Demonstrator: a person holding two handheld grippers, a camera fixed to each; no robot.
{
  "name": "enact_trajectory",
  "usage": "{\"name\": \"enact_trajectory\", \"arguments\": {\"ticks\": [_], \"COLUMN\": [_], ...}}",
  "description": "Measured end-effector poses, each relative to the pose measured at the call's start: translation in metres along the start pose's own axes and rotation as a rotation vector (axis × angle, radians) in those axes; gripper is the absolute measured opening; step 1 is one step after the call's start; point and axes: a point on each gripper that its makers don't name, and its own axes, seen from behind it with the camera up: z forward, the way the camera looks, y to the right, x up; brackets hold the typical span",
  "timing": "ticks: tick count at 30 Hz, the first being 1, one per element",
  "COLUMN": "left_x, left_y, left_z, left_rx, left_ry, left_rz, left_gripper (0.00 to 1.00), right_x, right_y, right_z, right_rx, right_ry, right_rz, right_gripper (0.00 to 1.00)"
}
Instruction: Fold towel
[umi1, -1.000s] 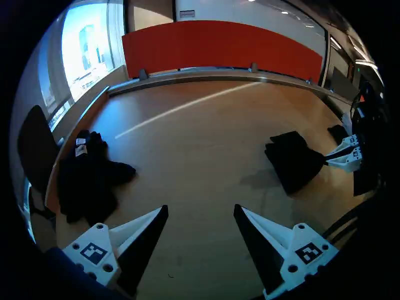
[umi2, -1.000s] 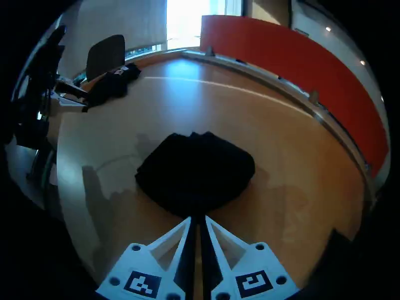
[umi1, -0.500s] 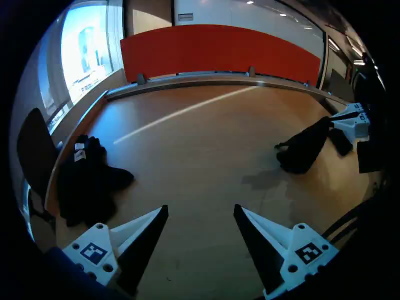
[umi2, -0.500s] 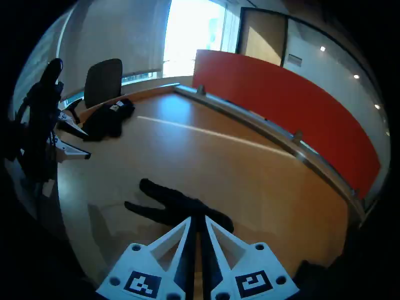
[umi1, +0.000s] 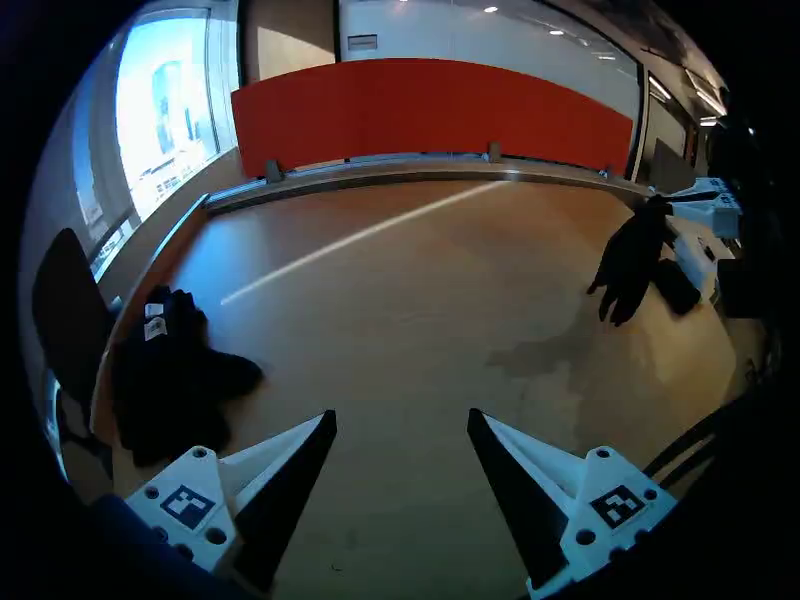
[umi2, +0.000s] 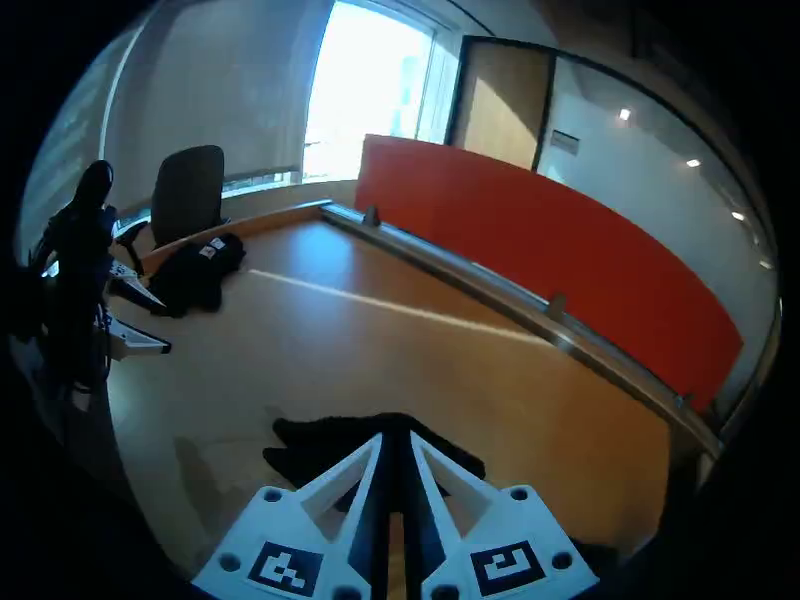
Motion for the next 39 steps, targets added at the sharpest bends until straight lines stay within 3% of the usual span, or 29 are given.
{"name": "enact_trajectory", "arguments": {"ticks": [18, 39], "left_x": [0.007, 0.010], "left_y": [0.007, 0.014], "left_z": [0.004, 0.011], "left_rx": [-0.006, 0.000], "left_ry": [0.004, -0.009], "left_rz": [0.020, 0.029], "left_gripper": [0.98, 0.97], "right_x": [0.009, -0.027], "right_y": [0.058, 0.165], "right_z": [-0.028, -0.068], "right_rx": [-0.070, -0.184], "right_ry": [0.029, -0.006], "right_rz": [0.031, 0.127], "right_gripper": [0.04, 0.04]}}
